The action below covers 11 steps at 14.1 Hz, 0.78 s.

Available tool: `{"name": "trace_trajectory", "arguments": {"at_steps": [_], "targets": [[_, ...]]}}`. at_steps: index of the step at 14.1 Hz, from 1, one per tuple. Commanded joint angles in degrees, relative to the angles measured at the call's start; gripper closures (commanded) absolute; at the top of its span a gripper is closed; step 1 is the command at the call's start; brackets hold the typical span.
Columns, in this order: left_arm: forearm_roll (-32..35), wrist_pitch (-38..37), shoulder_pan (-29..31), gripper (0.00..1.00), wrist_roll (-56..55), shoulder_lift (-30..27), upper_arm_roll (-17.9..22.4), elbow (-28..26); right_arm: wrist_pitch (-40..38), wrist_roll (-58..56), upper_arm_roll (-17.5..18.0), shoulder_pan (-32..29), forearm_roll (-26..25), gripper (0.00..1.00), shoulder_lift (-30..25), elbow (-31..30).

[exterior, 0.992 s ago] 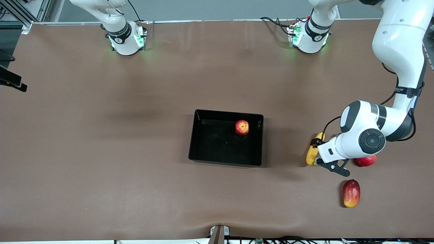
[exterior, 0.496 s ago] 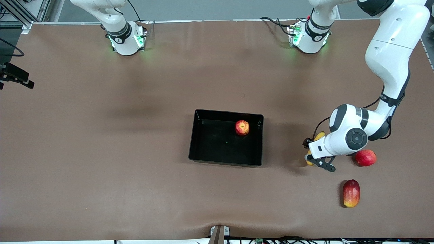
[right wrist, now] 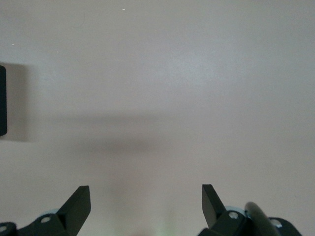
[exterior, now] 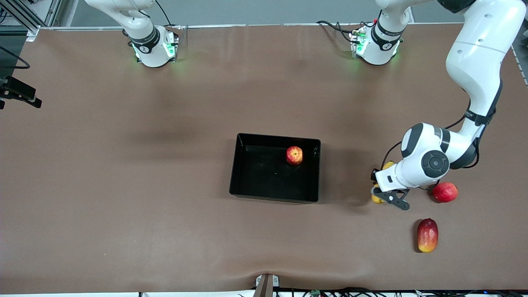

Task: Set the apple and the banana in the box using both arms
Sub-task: 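Move the left gripper to the yellow banana and grasp it, then carry the banana over the box and lower it with the left gripper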

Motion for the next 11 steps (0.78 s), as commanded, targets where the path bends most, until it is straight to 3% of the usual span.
{"name": "trace_trajectory", "arguments": {"at_steps": [1,4,8,11], "targets": [[0.4,-3.3,-1.0,1.00,-6.2,-2.6,-4.6,0.8,0.2,-0.5,0.6,-0.4,-1.1,0.00,-1.7,-1.5],[0.0,-9.3,-4.4,1.00,-17.0,-1.9,-9.2,6.8,0.3,-0.5,0.6,-0.6,-0.6,0.00,-1.7,-1.4],[-2.9,-10.5,-13.3,1.00,-31.3,0.4,-9.2,12.2,0.5,-0.5,0.6,-0.7,-0.4,0.00,-1.5,-1.2],[-2.6,-10.2,-21.7,1.00,-40.0,4.2,-7.0,17.3,0.5,-0.5,0.6,-0.6,-0.4,0.00,-1.5,-1.2]]}}
